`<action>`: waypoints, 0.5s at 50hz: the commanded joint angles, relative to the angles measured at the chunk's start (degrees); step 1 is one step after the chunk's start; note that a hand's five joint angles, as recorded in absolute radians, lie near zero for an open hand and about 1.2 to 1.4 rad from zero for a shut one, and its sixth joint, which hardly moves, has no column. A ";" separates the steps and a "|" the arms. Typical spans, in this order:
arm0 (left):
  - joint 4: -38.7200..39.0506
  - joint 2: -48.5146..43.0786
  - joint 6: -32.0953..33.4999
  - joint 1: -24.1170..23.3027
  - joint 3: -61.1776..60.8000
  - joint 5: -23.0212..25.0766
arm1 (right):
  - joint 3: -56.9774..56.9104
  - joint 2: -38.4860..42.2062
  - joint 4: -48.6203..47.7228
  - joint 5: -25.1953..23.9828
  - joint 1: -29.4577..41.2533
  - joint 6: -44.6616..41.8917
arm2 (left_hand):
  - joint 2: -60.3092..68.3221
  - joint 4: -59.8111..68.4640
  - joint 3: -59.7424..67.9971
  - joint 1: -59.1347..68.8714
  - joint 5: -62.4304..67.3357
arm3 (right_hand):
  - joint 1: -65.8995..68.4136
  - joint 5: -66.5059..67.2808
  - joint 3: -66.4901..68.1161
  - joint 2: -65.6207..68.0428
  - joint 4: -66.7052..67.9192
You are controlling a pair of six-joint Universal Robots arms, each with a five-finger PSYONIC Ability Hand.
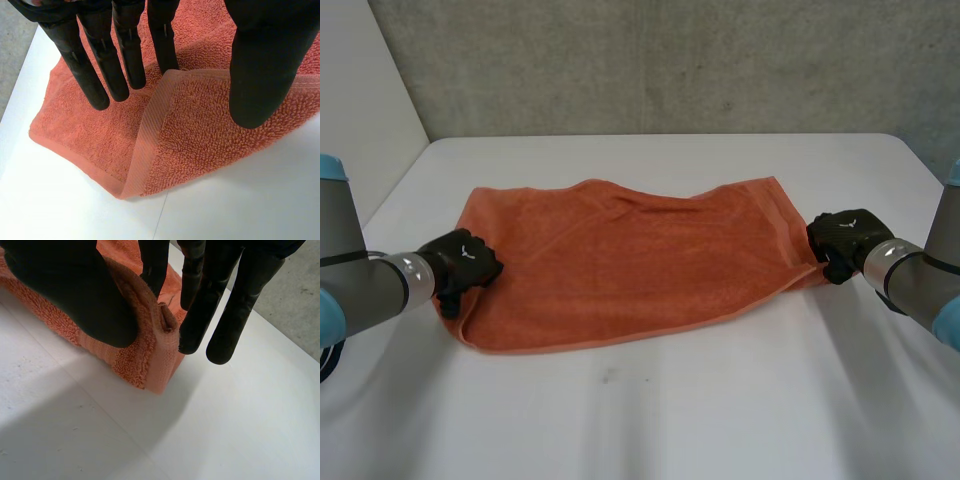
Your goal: Fold the laundry
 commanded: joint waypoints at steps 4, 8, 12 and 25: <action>0.16 -0.36 0.00 0.18 -0.21 0.17 | 0.10 0.09 0.08 0.00 0.09 -0.09 | 3.18 3.35 2.88 3.16 3.46 | 23.49 12.78 12.19 54.84 11.63; 0.16 -0.63 0.00 0.53 -0.30 0.17 | 0.19 0.09 0.08 0.00 0.18 -0.09 | 3.34 3.52 3.05 3.32 3.63 | 23.49 12.78 12.19 54.84 11.63; 0.77 -0.71 0.00 0.71 -0.39 0.09 | 0.19 0.09 0.08 0.00 0.18 -0.09 | 3.68 3.85 3.38 3.66 3.97 | 23.49 12.78 12.19 54.84 11.63; 1.92 -0.54 0.00 1.76 -1.71 -0.09 | 0.10 0.09 0.08 0.00 0.09 -0.09 | 9.39 9.56 9.09 9.37 9.67 | 23.49 12.78 12.19 54.84 11.63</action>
